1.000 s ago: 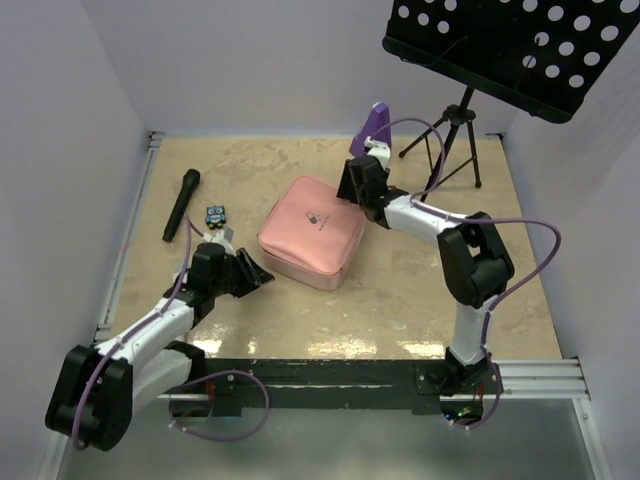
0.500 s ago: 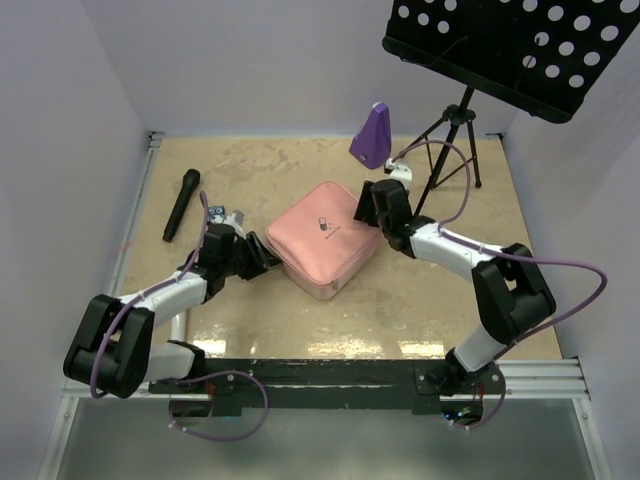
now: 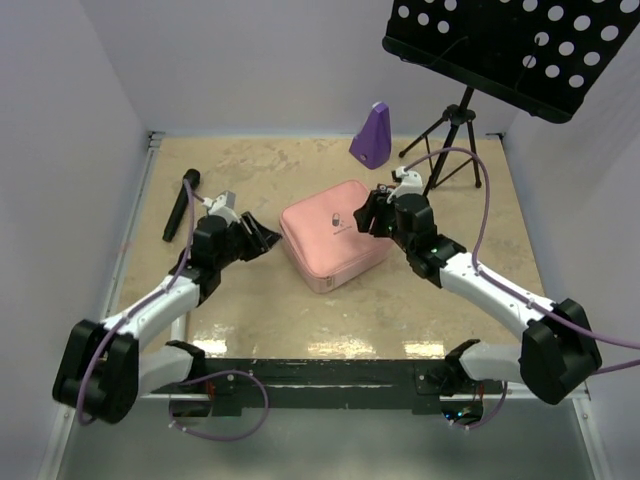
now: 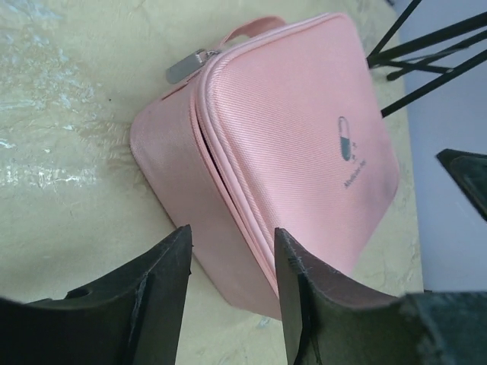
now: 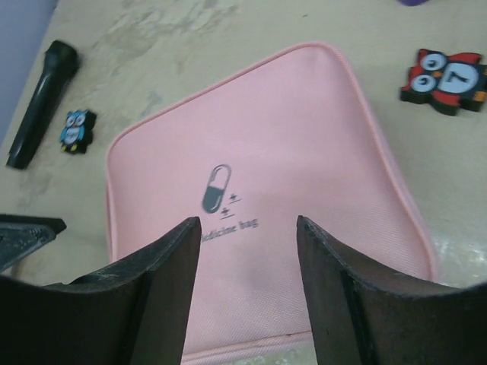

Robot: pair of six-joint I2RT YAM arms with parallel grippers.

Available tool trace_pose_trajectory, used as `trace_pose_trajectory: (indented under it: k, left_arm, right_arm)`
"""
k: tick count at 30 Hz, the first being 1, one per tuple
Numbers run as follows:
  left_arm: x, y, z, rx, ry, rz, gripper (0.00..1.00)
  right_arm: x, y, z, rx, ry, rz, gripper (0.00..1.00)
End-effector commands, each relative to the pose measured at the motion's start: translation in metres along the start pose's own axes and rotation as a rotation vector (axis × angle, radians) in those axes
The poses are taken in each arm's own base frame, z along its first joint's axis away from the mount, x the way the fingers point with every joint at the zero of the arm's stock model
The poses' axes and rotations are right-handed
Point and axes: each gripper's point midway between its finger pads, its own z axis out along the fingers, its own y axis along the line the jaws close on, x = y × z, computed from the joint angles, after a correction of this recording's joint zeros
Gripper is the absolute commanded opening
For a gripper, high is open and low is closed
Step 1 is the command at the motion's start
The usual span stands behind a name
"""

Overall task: Organize the medicine kit
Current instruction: Adjust the medicine box at the center of the board.

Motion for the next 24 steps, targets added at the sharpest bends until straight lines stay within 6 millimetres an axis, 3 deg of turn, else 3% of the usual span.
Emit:
trace_pose_trajectory:
  k: [1, 4, 7, 13, 19, 21, 24]
  left_arm:
    - [-0.003, -0.014, -0.022, 0.032, -0.135, 0.070, 0.52]
    - [0.018, -0.037, -0.030, 0.086, -0.123, 0.135, 0.53]
    - [0.040, -0.053, -0.033, 0.113, -0.097, 0.191, 0.53]
    - [0.085, -0.069, -0.035, 0.118, -0.067, 0.248, 0.55]
    - [0.128, -0.074, -0.022, 0.021, 0.011, 0.312, 0.71]
    - [0.132, -0.072, -0.019, -0.034, 0.040, 0.311, 0.72]
    - [0.121, -0.066, -0.028, -0.040, -0.029, 0.264, 0.71]
  right_arm:
    - [0.028, 0.041, -0.004, -0.237, 0.080, -0.050, 0.54]
    - [0.049, 0.058, -0.006, -0.312, 0.137, -0.077, 0.52]
    - [0.058, 0.063, -0.007, -0.307, 0.163, -0.098, 0.52]
    - [0.067, 0.053, -0.006, -0.260, 0.176, -0.093, 0.56]
    - [0.076, 0.032, -0.002, -0.156, 0.182, -0.075, 0.56]
    - [0.074, 0.027, -0.004, -0.132, 0.174, -0.069, 0.56]
    - [0.068, 0.025, -0.016, -0.106, 0.153, -0.059, 0.52]
